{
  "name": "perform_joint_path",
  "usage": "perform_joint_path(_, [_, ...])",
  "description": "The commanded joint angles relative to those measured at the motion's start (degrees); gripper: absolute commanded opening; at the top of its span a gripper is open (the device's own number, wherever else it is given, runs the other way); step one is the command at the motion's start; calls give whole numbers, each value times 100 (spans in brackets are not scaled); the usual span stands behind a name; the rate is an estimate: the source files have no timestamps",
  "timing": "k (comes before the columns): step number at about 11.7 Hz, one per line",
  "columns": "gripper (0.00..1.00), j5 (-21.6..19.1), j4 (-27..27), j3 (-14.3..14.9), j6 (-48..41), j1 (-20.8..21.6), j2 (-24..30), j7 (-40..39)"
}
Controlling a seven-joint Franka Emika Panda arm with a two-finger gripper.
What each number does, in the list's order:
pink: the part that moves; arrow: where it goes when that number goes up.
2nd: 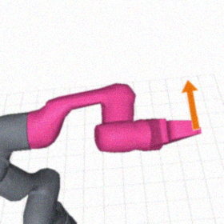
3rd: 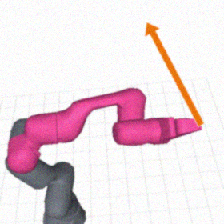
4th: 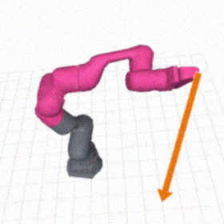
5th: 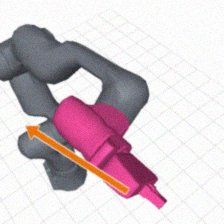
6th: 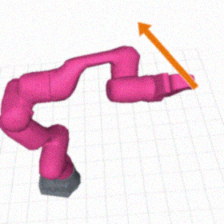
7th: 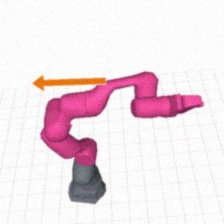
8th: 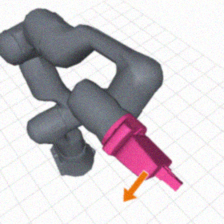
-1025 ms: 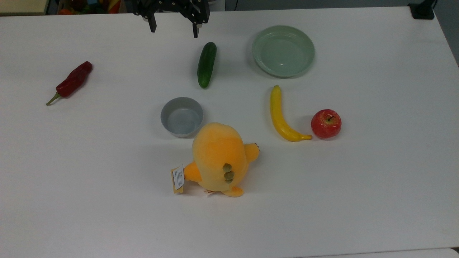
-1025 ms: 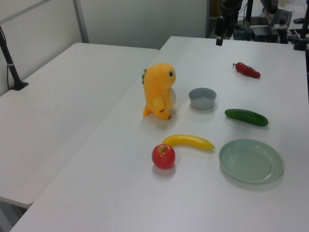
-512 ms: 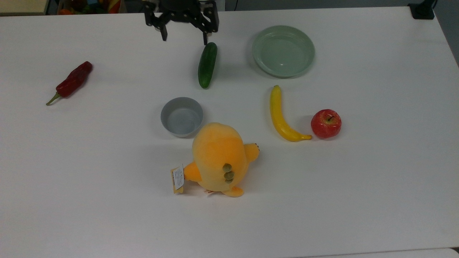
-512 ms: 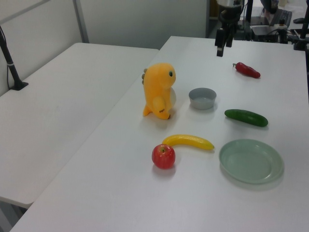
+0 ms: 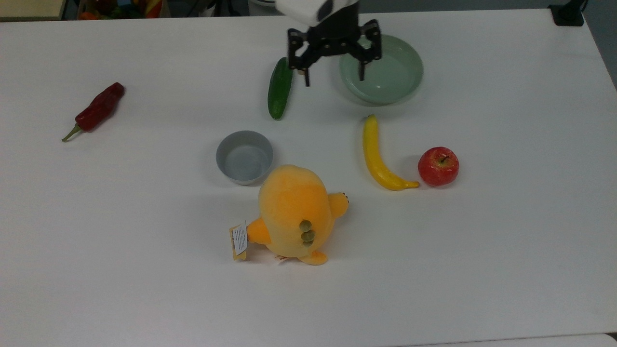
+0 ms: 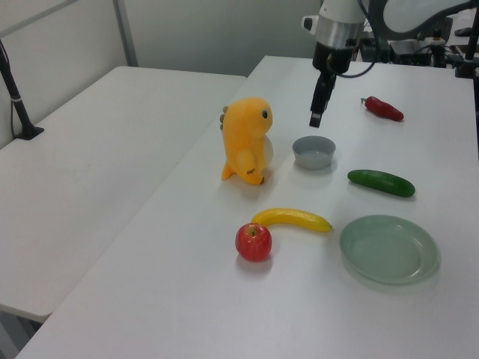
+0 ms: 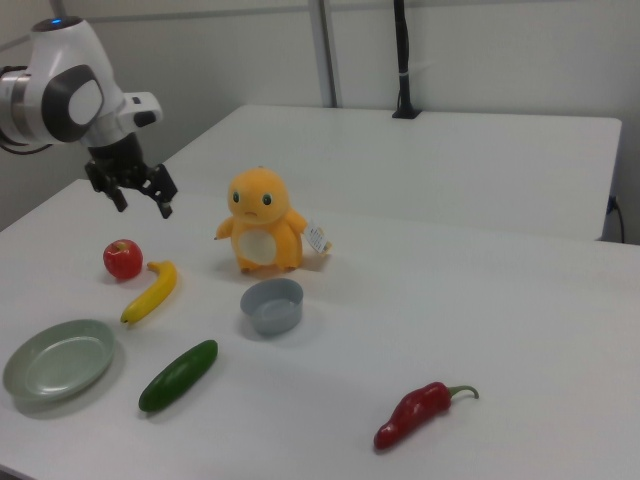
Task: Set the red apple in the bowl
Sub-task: 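Move the open gripper over the pale green plate to above the red apple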
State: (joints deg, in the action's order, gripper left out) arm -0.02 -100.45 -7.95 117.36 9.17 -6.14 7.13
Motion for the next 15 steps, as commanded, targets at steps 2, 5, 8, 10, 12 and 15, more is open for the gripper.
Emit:
perform_joint_path(2, [100,2,763,39,146,646,-861,465])
perform_joint_path(5, [100,45,746,39,1225,1077,-1204,736])
perform_joint_path(8, [100,309,781,39,1691,1296,-1643,755])
perform_joint_path(10, [100,450,781,39,2017,1394,-1933,764])
perform_joint_path(12, [100,494,781,39,2054,1508,-2092,764])
perform_joint_path(15, [100,590,790,39,2246,1535,-2215,737])
